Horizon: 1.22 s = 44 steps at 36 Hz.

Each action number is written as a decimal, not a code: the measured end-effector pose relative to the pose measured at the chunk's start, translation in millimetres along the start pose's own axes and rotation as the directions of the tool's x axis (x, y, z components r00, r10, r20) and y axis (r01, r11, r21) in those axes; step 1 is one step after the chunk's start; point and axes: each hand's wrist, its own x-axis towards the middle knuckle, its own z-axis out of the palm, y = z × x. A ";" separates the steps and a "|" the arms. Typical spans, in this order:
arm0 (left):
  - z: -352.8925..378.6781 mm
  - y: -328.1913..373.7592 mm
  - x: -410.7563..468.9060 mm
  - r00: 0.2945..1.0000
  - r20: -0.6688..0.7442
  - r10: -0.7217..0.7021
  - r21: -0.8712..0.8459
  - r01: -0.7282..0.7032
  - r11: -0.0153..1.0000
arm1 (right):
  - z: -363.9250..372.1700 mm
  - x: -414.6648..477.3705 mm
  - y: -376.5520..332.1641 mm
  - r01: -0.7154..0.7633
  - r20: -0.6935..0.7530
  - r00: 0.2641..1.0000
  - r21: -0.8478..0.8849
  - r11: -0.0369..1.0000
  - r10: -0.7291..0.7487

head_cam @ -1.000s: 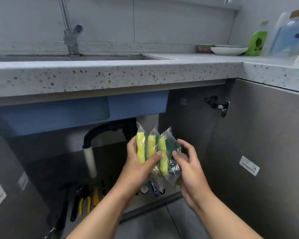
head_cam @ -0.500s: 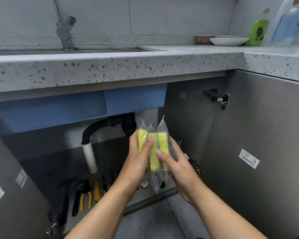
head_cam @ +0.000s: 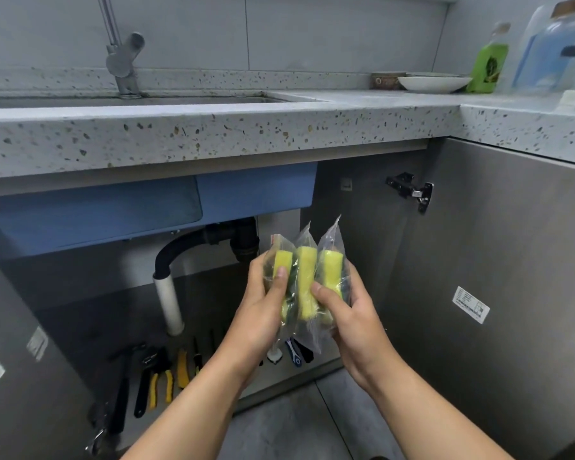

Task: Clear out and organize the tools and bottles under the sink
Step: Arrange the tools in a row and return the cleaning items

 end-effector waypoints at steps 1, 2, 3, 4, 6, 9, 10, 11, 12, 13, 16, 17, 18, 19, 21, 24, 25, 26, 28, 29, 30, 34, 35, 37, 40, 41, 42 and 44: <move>0.8 -0.3 0.0 1.000 0.000 0.005 0.019 -0.005 1.000 | -0.1 -0.2 0.6 0.001 0.000 1.000 -0.015 1.000 -0.001; 1.5 -0.6 0.1 1.000 0.002 0.003 0.031 -0.003 1.000 | 0.3 -0.9 1.3 0.003 -0.004 1.000 -0.027 1.000 -0.003; 2.1 -1.1 0.1 1.000 0.006 -0.003 0.034 0.002 0.999 | 1.1 -1.4 1.6 0.007 -0.010 1.000 -0.040 0.999 -0.007; 2.6 -1.5 0.1 1.000 0.012 -0.011 0.033 0.010 0.999 | 2.3 -2.3 1.6 0.013 -0.017 1.000 -0.060 0.998 -0.014; 3.6 -2.4 0.2 0.999 0.023 -0.028 0.030 0.027 0.999 | 4.8 -4.1 1.1 0.030 -0.026 0.999 -0.105 0.994 -0.033; 6.0 -3.6 -0.3 0.999 0.036 -0.032 0.009 0.032 0.999 | 9.0 -7.6 0.4 0.059 -0.006 0.998 -0.215 0.975 -0.062; 6.5 -4.2 -0.4 0.999 0.037 -0.026 0.011 0.026 1.000 | 10.5 -8.4 0.7 0.064 0.003 0.998 -0.258 0.964 -0.065; 6.4 -5.0 -0.3 0.999 0.037 -0.018 0.016 0.018 1.000 | 11.6 -8.9 1.4 0.063 0.011 0.998 -0.286 0.956 -0.062; 6.0 -5.7 -0.1 0.999 0.038 -0.011 0.020 0.011 1.000 | 12.7 -9.4 2.1 0.057 0.019 0.998 -0.300 0.952 -0.053; 5.1 -6.0 0.2 0.999 0.039 -0.009 0.020 0.008 1.000 | 13.5 -9.7 2.8 0.048 0.027 0.999 -0.307 0.950 -0.041; 2.9 -8.0 1.8 0.999 0.037 -0.015 0.003 0.015 1.000 | 14.5 -10.1 3.9 0.027 0.047 0.999 -0.312 0.950 -0.013; 3.2 -9.2 2.0 0.999 0.036 -0.015 0.003 0.015 1.000 | 14.3 -9.6 3.8 0.023 0.048 0.999 -0.294 0.956 -0.009; 4.3 -10.5 1.9 0.999 0.039 -0.015 0.004 0.015 1.000 | 13.7 -9.0 3.8 0.019 0.047 0.999 -0.267 0.964 -0.006; 5.9 -11.7 1.6 0.999 0.044 -0.017 0.007 0.017 1.000 | 13.0 -8.0 4.2 0.015 0.037 0.999 -0.237 0.971 -0.006; 8.7 -14.3 1.4 0.999 0.043 -0.006 0.032 0.005 0.999 | 12.1 -6.0 5.9 0.005 0.000 1.000 -0.201 0.980 -0.005; 11.5 -15.2 2.8 1.000 0.016 0.015 0.097 -0.016 0.995 | 15.0 -5.0 8.6 0.023 -0.065 0.997 -0.233 0.972 -0.039; 12.1 -15.6 3.5 1.000 0.005 0.014 0.117 -0.015 0.993 | 15.8 -5.2 9.0 0.029 -0.089 0.995 -0.236 0.971 -0.051; 12.6 -16.0 3.9 1.000 -0.004 0.010 0.140 -0.010 0.990 | 16.4 -5.3 9.4 0.033 -0.109 0.992 -0.239 0.971 -0.060; 13.9 -17.2 4.5 1.000 -0.014 -0.002 0.179 0.005 0.984 | 16.8 -5.0 10.8 0.029 -0.125 0.990 -0.254 0.967 -0.062; 14.8 -17.9 4.8 1.000 -0.017 -0.004 0.179 0.007 0.984 | 16.8 -4.9 11.6 0.019 -0.121 0.991 -0.262 0.965 -0.053; 15.6 -18.6 5.2 1.000 -0.027 -0.005 0.164 0.009 0.986 | 16.4 -5.0 12.5 0.010 -0.112 0.993 -0.268 0.964 -0.042; 17.3 -20.9 8.4 0.994 -0.104 -0.043 0.056 0.049 0.997 | 14.3 -6.1 14.2 0.017 -0.074 0.996 -0.333 0.943 -0.044; 17.1 -21.4 8.8 0.993 -0.110 -0.043 0.054 0.049 0.997 | 13.8 -6.4 13.6 0.022 -0.066 0.997 -0.360 0.933 -0.049; 16.3 -23.1 9.0 0.994 -0.106 -0.019 0.059 0.026 0.998 | 12.9 -7.2 11.7 0.029 -0.052 0.997 -0.410 0.912 -0.055; 12.5 -24.9 8.7 0.995 -0.088 -0.041 0.043 0.045 0.998 | 11.8 -8.6 10.0 0.037 -0.050 0.996 -0.474 0.880 -0.068; 11.5 -24.0 7.3 0.995 -0.062 -0.073 0.009 0.074 0.997 | 11.4 -9.1 9.8 0.040 -0.042 0.997 -0.496 0.867 -0.070; 11.3 -23.1 5.8 0.994 -0.026 -0.102 -0.043 0.101 0.994 | 11.3 -9.8 10.1 0.051 -0.029 0.997 -0.520 0.853 -0.077; 13.0 -20.9 3.5 0.993 0.016 -0.117 -0.101 0.118 0.988 | 11.9 -11.7 11.2 0.098 0.011 0.994 -0.570 0.816 -0.111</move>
